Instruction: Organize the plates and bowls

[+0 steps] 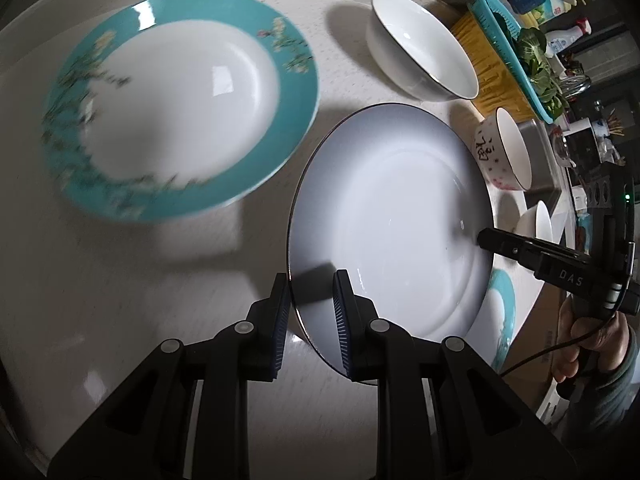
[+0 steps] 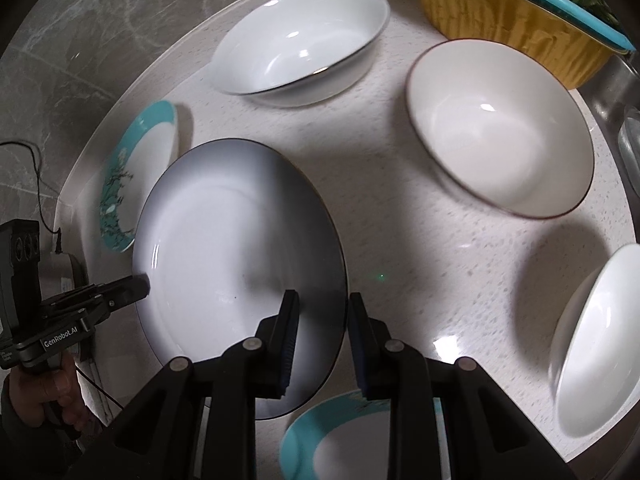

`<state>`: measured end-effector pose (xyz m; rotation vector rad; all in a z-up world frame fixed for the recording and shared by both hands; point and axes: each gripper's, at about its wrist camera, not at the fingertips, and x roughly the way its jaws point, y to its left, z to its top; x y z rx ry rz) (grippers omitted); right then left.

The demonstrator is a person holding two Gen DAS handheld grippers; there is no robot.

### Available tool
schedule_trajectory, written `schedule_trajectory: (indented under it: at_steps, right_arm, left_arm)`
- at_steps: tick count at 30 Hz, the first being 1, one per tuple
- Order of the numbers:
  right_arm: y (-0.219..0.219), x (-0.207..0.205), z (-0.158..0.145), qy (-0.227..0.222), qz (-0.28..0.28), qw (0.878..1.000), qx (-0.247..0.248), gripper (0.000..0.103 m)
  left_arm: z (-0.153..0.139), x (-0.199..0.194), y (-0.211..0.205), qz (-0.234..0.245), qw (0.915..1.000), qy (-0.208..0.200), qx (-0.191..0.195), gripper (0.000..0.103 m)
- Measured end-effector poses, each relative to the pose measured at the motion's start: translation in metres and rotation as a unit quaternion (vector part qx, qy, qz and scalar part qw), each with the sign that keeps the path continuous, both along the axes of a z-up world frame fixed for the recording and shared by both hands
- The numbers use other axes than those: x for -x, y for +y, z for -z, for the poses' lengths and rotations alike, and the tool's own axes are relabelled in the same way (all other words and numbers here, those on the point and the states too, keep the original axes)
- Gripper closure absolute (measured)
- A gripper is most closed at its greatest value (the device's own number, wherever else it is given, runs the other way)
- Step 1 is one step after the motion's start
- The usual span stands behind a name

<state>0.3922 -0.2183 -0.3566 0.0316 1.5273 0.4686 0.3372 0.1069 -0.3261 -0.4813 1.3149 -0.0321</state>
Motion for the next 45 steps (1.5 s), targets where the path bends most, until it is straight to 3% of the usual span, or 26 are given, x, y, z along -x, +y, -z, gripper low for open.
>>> schedule_trajectory:
  at_steps: [9,18,28,41,44,45]
  right_arm:
    - [0.036,0.037,-0.008,0.002,-0.03,1.0,-0.004,0.077]
    - [0.06,0.074,0.001,0.018,-0.049,0.999,-0.002,0.077]
    - [0.065,0.089,0.023,0.022,-0.049,0.998,0.011,0.077]
    - [0.072,0.097,0.027,0.008,-0.05,0.999,0.018,0.075]
    - [0.068,0.1,0.024,0.005,-0.044,0.999,0.016,0.072]
    - [0.067,0.101,0.021,0.0,-0.041,0.999,0.015,0.065]
  left_arm:
    - [-0.01,0.064,0.017,-0.021,0.9998,0.0,-0.007,0.084]
    - [0.004,0.125,0.045,-0.038,0.9992,0.01,-0.004,0.084]
    - [0.035,0.139,0.057,-0.042,0.999,0.014,-0.004,0.083]
    - [0.033,0.138,0.057,-0.052,0.9986,0.0,-0.013,0.08]
    - [0.026,0.145,0.059,-0.067,0.9977,-0.011,-0.009,0.078]
    - [0.02,0.15,0.061,-0.073,0.9971,-0.022,-0.012,0.075]
